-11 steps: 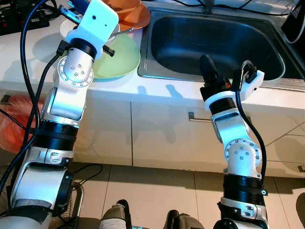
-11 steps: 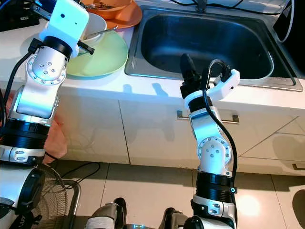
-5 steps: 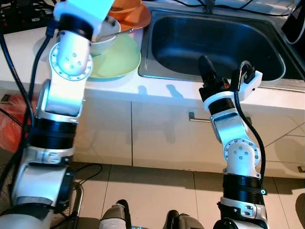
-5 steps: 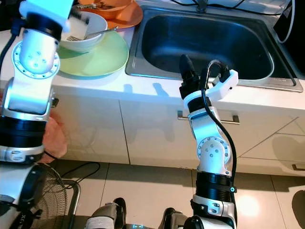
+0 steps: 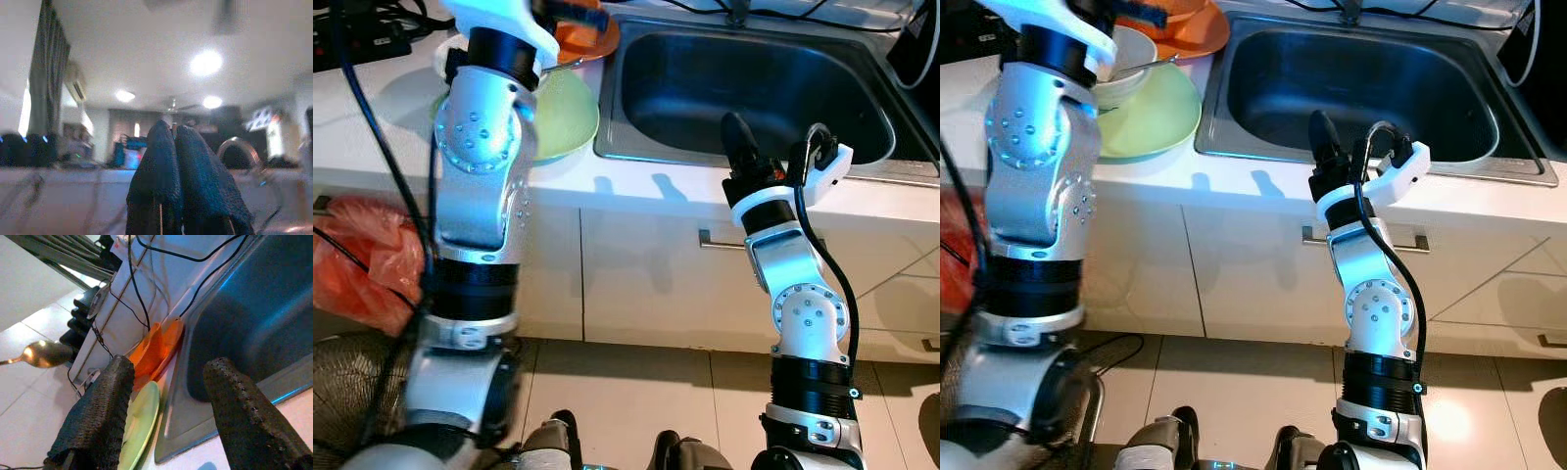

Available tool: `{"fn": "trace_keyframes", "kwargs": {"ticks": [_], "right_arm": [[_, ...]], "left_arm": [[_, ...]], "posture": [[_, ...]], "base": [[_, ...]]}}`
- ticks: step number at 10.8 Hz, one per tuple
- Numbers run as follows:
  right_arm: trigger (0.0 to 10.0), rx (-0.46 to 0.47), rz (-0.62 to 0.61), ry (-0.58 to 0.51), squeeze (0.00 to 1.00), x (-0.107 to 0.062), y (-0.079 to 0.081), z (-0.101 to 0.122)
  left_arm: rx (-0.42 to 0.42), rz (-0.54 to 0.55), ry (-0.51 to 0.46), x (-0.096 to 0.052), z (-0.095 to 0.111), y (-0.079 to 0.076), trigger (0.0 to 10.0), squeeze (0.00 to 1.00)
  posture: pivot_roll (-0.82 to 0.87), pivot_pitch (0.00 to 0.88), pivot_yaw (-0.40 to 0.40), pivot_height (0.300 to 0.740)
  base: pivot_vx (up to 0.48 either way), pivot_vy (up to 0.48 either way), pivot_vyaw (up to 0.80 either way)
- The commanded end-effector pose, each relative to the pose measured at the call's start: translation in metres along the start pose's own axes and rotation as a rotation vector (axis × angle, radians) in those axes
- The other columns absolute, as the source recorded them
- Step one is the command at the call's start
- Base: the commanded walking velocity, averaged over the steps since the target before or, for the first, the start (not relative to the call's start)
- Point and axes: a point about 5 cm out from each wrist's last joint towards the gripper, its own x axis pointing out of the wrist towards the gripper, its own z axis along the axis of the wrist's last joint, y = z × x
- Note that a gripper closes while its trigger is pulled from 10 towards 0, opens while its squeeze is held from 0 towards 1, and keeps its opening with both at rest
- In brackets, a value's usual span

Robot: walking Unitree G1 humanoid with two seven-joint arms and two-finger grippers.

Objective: Kitchen organization

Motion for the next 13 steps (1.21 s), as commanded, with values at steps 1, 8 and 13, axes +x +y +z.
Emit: {"fn": "trace_keyframes", "kwargs": {"ticks": [1,8,13], "right_arm": [[10.0,0.019,0.026,-0.017,0.0,0.002,0.005,0.003],[10.0,0.033,0.072,-0.025,0.0,0.003,0.011,0.003],[10.0,0.077,0.099,-0.035,1.0,0.003,0.016,0.003]], "left_arm": [[-0.096,0.002,-0.048,0.004,0.013,0.0,10.0,0.0],[-0.722,0.083,0.029,-0.012,-0.008,-0.001,10.0,0.0],[-0.876,0.129,0.059,-0.022,-0.021,0.006,10.0,0.0]], "posture": [[0.11,0.16,-0.075,0.74],[0.1,0.139,-0.072,0.74],[0.09,0.151,-0.073,0.74]], "base": [[0.0,0.0,0.0],[0.0,0.0,0.0],[0.0,0.0,0.0]]}}
